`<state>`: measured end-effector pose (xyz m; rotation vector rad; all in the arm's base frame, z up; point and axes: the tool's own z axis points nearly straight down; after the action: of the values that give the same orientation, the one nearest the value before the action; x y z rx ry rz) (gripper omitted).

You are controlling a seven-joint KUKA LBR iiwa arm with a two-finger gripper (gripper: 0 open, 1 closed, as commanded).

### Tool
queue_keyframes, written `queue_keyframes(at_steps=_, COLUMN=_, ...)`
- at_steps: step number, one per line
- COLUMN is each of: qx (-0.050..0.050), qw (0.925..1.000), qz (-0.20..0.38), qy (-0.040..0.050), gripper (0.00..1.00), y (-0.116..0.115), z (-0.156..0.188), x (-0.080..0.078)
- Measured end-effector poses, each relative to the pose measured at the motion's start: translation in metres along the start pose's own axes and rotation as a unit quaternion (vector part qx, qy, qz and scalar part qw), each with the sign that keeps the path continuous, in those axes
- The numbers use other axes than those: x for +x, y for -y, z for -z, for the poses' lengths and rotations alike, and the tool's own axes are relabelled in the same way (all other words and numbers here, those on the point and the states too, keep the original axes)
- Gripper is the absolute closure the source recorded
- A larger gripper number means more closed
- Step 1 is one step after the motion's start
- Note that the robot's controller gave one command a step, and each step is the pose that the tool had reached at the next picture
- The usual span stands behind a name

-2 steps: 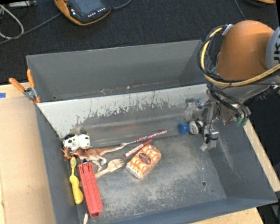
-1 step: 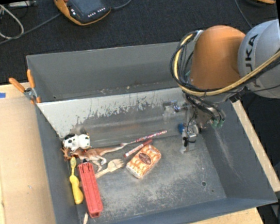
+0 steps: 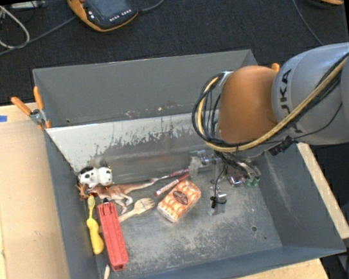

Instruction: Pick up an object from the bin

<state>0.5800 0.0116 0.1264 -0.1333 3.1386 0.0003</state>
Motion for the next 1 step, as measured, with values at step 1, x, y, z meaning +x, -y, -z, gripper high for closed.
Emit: queue_keyframes(at_steps=1, qx=0.001, qw=1.0000, qz=-0.004, qy=0.0067, gripper=0.00, y=-0.0277, z=-0.0480, x=0.0082)
